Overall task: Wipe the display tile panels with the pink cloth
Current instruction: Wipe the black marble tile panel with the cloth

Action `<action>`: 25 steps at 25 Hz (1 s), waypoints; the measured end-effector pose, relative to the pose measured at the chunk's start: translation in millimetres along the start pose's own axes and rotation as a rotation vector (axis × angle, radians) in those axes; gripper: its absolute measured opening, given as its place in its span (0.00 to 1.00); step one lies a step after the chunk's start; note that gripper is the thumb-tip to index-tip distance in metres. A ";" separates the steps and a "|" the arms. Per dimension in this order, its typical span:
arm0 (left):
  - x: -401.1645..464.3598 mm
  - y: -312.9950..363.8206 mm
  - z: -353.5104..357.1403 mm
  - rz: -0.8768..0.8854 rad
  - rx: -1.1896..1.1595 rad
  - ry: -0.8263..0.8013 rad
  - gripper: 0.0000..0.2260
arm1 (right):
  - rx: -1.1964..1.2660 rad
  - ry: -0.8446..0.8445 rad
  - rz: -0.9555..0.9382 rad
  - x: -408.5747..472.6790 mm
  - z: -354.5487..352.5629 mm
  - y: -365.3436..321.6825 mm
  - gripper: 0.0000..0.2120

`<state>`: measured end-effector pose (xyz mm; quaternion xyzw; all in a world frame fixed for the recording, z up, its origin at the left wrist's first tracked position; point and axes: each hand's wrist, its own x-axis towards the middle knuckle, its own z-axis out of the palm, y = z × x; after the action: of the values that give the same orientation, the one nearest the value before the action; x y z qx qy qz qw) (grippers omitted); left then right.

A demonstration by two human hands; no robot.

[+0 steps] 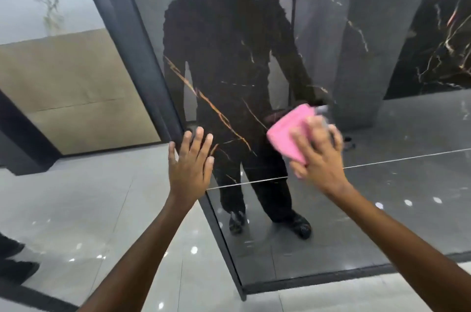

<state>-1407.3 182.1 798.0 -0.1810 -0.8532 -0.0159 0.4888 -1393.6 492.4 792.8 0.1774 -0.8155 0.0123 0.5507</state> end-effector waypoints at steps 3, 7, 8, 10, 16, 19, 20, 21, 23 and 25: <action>-2.2 -10.7 18.0 0.128 0.035 0.090 0.24 | 0.057 -0.003 0.467 -19.4 -5.8 -26.0 0.36; -0.5 -19.1 29.7 0.186 0.107 0.188 0.25 | -0.043 -0.262 -0.260 -56.6 11.1 -51.8 0.39; 0.7 -20.5 28.8 0.211 0.123 0.196 0.26 | -0.062 -0.277 -0.331 -50.0 11.2 -45.9 0.37; -0.2 -21.7 27.5 0.250 0.132 0.198 0.27 | -0.050 -0.240 -0.237 -33.4 10.1 -43.0 0.34; 4.1 -23.2 33.7 0.271 0.134 0.260 0.31 | -0.029 -0.010 -0.209 -27.0 33.5 -43.2 0.28; 0.9 -20.7 29.6 0.260 0.142 0.229 0.32 | -0.036 0.044 -0.220 -31.6 41.0 -44.0 0.32; -1.9 -18.6 30.1 0.243 0.137 0.221 0.32 | -0.030 0.064 -0.233 -35.2 42.4 -44.8 0.32; -4.7 -15.9 30.8 0.218 0.129 0.214 0.32 | -0.021 0.079 -0.241 -38.2 43.3 -45.0 0.33; -6.3 -10.4 31.4 0.173 0.113 0.211 0.30 | 0.008 0.096 -0.233 -35.1 42.4 -40.5 0.31; -3.5 -9.1 30.6 0.176 0.118 0.220 0.28 | 0.030 0.160 -0.186 -30.9 42.1 -37.2 0.30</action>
<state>-1434.1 178.9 780.4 -0.2231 -0.7749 0.0573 0.5886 -1409.8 456.9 741.8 0.2588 -0.7488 -0.0126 0.6101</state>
